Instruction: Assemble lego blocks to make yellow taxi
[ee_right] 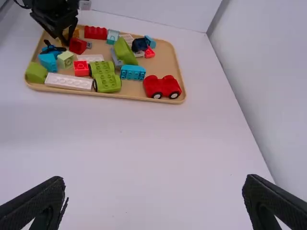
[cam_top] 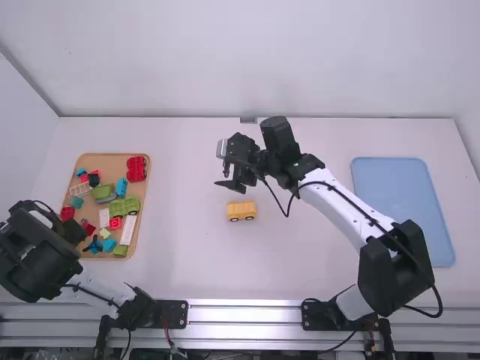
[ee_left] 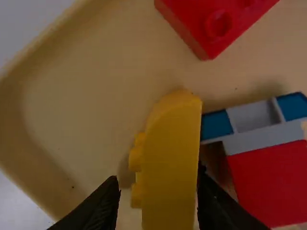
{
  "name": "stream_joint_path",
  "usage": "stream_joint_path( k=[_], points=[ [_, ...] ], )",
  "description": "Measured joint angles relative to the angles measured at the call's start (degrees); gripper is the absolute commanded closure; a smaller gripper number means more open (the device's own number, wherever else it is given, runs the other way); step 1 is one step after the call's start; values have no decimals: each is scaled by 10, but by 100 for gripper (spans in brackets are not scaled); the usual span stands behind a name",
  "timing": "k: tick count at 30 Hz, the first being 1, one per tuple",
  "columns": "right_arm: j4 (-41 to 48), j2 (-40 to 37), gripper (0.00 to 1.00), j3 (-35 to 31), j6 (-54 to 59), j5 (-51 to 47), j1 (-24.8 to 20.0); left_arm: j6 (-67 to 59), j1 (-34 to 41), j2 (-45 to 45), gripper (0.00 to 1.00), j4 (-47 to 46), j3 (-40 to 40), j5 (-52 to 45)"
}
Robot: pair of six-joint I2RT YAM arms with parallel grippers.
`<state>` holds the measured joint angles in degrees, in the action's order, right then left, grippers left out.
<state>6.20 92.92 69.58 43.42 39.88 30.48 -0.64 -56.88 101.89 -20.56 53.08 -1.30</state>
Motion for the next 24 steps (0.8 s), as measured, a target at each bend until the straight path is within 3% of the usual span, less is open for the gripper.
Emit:
stream_joint_path(
  k=[9,15,17,20,24],
  points=[
    [2,0,1,0,-6,-24,0,9,0,0,71,16,-13,-4],
    [2,0,2,0,-7,-26,0,9,0,-1,88,14,-13,-6],
    [3,0,1,0,-8,-27,0,11,0,-1,87,20,-13,-8],
    [4,0,1,0,-9,-28,0,11,0,-1,98,28,-13,-13],
    [-4,0,2,0,-30,-29,-1,10,0,-2,98,15,-10,-23]
  ],
)
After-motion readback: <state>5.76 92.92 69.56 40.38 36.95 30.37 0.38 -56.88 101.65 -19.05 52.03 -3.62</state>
